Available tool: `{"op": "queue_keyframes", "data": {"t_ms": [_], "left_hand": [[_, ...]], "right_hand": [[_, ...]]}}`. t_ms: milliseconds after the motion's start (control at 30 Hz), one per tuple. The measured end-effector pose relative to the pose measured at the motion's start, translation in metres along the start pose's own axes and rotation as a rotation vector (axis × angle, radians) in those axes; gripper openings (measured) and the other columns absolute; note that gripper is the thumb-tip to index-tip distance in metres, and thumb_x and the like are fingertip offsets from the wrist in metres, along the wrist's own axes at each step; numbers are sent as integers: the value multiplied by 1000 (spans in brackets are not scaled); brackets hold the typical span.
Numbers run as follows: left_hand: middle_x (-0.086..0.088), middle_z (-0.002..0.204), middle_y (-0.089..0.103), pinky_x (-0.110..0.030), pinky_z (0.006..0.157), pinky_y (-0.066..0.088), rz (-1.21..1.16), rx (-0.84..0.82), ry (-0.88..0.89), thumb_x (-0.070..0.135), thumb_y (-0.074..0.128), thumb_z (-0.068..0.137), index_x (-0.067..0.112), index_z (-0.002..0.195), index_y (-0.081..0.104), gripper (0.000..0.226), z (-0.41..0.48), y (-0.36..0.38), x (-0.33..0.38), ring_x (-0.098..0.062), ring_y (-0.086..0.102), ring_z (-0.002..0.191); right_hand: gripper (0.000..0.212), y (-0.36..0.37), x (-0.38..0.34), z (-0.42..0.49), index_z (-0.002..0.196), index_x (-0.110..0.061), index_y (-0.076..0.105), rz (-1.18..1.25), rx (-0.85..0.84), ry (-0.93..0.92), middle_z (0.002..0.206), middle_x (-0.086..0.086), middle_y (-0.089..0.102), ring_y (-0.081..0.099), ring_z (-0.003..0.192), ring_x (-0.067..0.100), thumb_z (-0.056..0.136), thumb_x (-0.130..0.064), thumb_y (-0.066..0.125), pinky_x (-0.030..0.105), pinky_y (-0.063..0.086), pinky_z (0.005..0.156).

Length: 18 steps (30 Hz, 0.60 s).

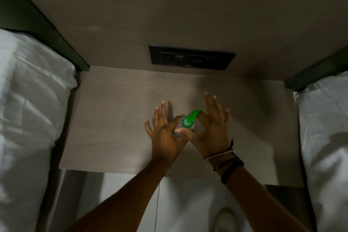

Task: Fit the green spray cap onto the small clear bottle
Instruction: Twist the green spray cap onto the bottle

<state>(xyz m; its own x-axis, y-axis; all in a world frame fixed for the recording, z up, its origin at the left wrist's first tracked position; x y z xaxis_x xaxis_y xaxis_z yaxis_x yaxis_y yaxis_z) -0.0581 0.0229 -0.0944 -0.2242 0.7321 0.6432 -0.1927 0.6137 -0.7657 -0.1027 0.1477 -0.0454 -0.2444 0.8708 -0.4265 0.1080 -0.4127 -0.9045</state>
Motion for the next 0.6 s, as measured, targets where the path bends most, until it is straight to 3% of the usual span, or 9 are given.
{"op": "queue_keyframes", "data": {"t_ms": [100, 200, 300, 367, 433, 533, 600], "left_hand": [[-7, 160, 13, -62, 113, 4, 2, -26, 38, 64, 47, 73, 38, 123, 56, 57, 1, -1, -2, -25, 6, 147], [-7, 160, 14, -61, 112, 2, -26, -36, 67, 66, 52, 71, 39, 121, 56, 57, 2, -1, -1, -26, 5, 147], [-6, 160, 17, -62, 113, 4, -65, -27, 42, 62, 50, 75, 36, 111, 63, 47, 2, 0, 2, -25, 5, 147], [-6, 159, 19, -64, 113, 6, -96, 10, 19, 57, 45, 77, 34, 108, 66, 44, 0, 1, 1, -25, 7, 147], [-4, 160, 15, -61, 114, 4, -100, 6, 32, 60, 49, 77, 37, 113, 64, 46, 0, 2, -1, -23, 4, 148], [-1, 161, 11, -55, 114, 0, -97, -24, 44, 68, 53, 74, 40, 115, 61, 50, 1, 3, -3, -20, 1, 148], [-1, 161, 13, -53, 114, -1, -119, -22, 39, 68, 54, 73, 39, 110, 64, 48, 0, 4, -2, -19, 1, 148]], "right_hand": [[58, 5, 4, -4, 117, -30, 63, 55, -50, -37, 158, 8, 25, 20, 144, 33, 72, -62, 47, 68, 21, 108], [45, 6, 10, -6, 102, -25, 71, 183, 0, -11, 153, 8, 36, 26, 141, 34, 73, -56, 53, 65, 25, 106], [49, 5, 10, 0, 94, -19, 68, 190, 58, 43, 148, 13, 42, 30, 139, 33, 61, -53, 78, 60, 27, 107], [68, 7, 9, 2, 112, -26, 61, 214, 0, 39, 153, 12, 33, 26, 141, 32, 56, -62, 73, 57, 24, 110], [67, 8, 9, 1, 124, -39, 52, 338, -55, 17, 156, 11, 28, 23, 142, 34, 62, -63, 59, 59, 22, 112], [37, 5, 12, 2, 98, -39, 61, 433, -12, 20, 145, 11, 45, 35, 135, 36, 67, -59, 56, 65, 32, 104], [36, 4, 14, 7, 86, -36, 62, 391, 61, 49, 133, 10, 55, 44, 127, 34, 61, -63, 64, 64, 38, 98]]}}
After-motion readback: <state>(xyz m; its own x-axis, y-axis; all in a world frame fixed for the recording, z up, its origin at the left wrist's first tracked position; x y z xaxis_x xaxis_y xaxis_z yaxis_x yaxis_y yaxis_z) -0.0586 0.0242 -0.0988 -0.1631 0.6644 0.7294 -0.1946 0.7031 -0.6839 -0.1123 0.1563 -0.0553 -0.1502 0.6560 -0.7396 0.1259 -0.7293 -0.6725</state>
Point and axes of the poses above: each hand's wrist, its own z-axis towards the middle knuckle, its own y-axis out of the palm, x = y × z, the point moved 2 cm from there along z, towards the middle knuckle
